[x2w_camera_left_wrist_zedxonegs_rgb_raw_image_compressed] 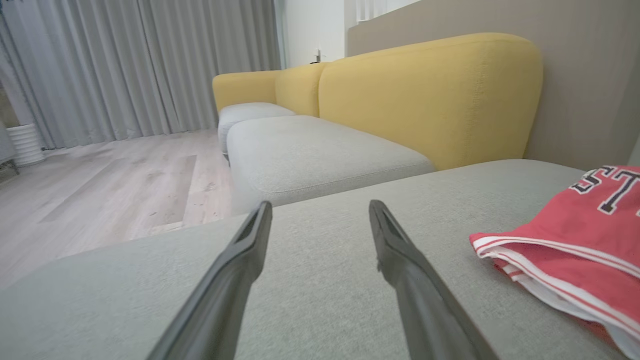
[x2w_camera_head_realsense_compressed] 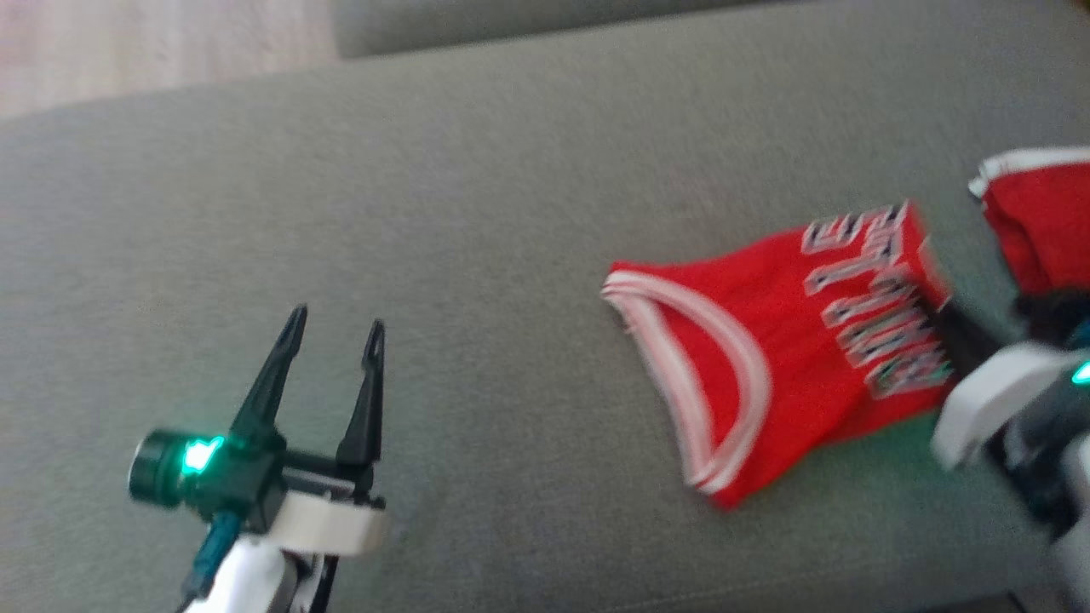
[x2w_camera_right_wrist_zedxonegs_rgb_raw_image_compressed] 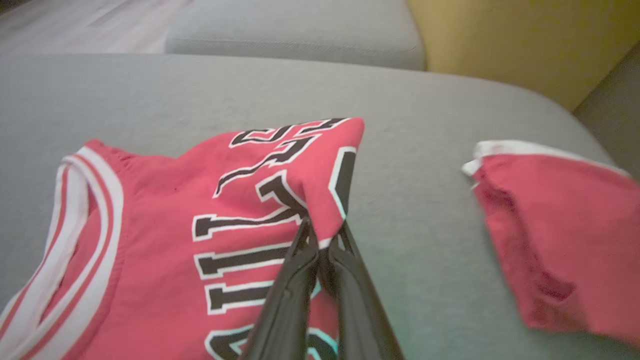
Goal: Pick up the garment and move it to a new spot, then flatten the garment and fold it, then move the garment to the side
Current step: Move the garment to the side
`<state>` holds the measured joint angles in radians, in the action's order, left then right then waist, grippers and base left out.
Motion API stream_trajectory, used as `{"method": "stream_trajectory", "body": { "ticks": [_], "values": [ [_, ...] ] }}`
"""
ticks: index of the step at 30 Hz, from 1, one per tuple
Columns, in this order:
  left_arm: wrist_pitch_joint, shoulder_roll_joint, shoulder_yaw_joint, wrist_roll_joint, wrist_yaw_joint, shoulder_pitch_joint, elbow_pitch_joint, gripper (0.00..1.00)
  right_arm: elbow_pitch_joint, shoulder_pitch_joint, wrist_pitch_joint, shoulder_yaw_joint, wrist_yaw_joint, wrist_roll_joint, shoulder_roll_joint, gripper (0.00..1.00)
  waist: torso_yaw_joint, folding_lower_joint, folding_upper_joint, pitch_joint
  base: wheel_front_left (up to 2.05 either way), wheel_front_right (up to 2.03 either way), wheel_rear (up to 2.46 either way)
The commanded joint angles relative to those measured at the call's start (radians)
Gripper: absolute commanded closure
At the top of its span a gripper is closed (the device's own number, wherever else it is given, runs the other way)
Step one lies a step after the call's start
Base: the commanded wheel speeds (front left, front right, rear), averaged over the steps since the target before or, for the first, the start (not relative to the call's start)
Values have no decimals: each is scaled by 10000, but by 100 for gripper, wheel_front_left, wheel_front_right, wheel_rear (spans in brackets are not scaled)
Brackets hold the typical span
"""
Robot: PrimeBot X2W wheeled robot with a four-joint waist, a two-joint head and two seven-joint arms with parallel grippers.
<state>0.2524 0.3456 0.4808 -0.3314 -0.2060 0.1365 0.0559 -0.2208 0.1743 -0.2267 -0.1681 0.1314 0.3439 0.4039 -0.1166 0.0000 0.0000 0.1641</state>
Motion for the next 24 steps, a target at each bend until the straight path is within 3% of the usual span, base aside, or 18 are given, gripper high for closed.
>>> {"method": "stream_trajectory", "body": {
  "ticks": [1,8,14,19,20,21,24],
  "values": [
    [92,141,-504,136,76,692,-308,0,194,608,137,47,-7,71,490,100,-513,0,0,626,0,0,0],
    [92,-149,-559,521,552,1444,-96,0,-1030,2164,154,1086,-7,178,1909,100,-457,0,0,1453,0,0,0],
    [92,-471,-499,870,874,2148,-67,0,-2512,2667,462,2925,-7,45,3391,100,11,0,0,2324,0,0,0],
    [93,-667,-550,1080,1027,2504,-55,0,-3755,3087,1116,3978,-7,-492,3845,99,229,0,0,2831,0,0,0],
    [93,-700,-567,1105,1051,2532,-28,0,-4028,3167,1170,4086,-7,-628,3821,57,258,0,0,2875,0,0,0],
    [93,-742,-587,1112,1079,2550,6,0,-4187,3269,1365,4164,-7,-769,3785,4,287,0,0,2897,0,0,0],
    [93,-903,-680,1183,1155,2544,103,0,-4790,3488,1834,4519,-7,-1640,3606,0,409,0,0,2797,0,0,0]
  ]
}}
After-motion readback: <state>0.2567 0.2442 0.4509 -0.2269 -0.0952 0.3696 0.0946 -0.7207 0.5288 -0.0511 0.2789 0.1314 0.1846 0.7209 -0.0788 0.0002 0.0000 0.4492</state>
